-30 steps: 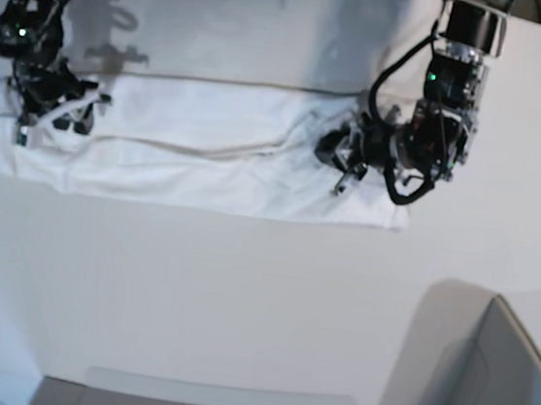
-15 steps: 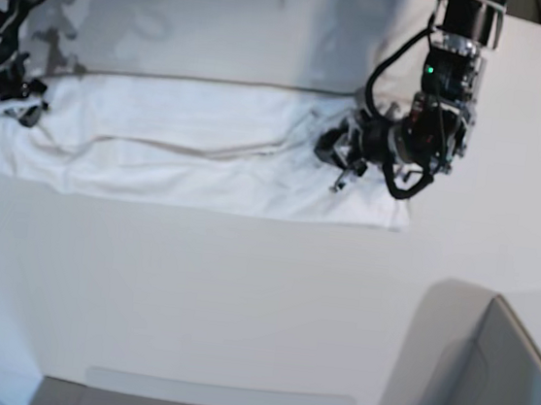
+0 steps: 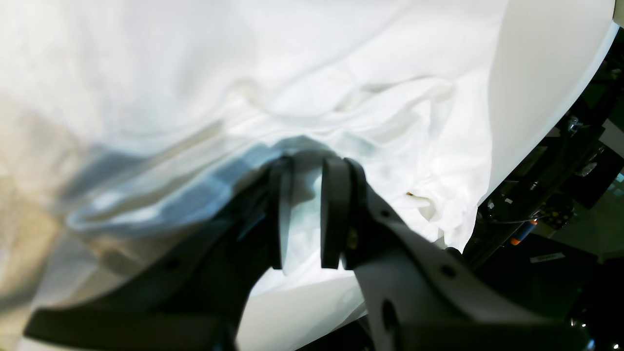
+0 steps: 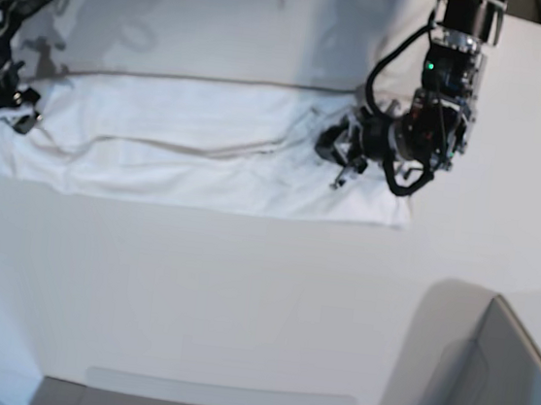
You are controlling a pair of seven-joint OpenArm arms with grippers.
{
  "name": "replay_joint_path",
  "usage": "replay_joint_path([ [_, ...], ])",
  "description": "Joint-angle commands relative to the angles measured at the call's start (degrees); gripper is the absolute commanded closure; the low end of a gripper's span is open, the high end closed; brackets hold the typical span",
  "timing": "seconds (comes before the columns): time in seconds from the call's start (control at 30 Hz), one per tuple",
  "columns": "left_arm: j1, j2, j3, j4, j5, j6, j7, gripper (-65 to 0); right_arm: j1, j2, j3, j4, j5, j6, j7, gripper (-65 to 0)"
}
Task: Layout the t-shirt on the table in an organized manner, then fold the t-shirt properly
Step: 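Grasp the strip end with the right gripper, its middle with the left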
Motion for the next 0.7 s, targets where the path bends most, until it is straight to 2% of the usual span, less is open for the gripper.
replay_joint_path([
  [0.0, 0.5, -0.5, 0.0, -0.1, 1.7, 2.1, 1.6, -12.9, 1.1, 1.4, 0.2, 0.9, 0.7, 0.2, 1.2, -23.5],
  [0.4, 0.6, -0.6, 0.0, -0.1, 1.7, 2.1, 1.6, -12.9, 3.3, 3.8, 0.3, -6.4, 0.6, 0.2, 1.3, -22.6],
  [0.47, 0.6, -0.6, 0.0, -0.1, 1.7, 2.1, 1.6, -12.9, 3.3, 4.2, 0.3, -6.4, 0.7, 0.2, 1.4, -17.9],
  [0.6, 0.6, -0.6, 0.0, -0.1, 1.7, 2.1, 1.6, -12.9, 2.8, 5.0, 0.3, -6.4, 0.7, 0.2, 4.8, -1.4],
  [0.67, 0.6, -0.6, 0.0, -0.1, 1.7, 2.1, 1.6, -12.9, 2.7, 5.4, 0.4, -6.5, 0.7, 0.2, 5.2, 0.0],
])
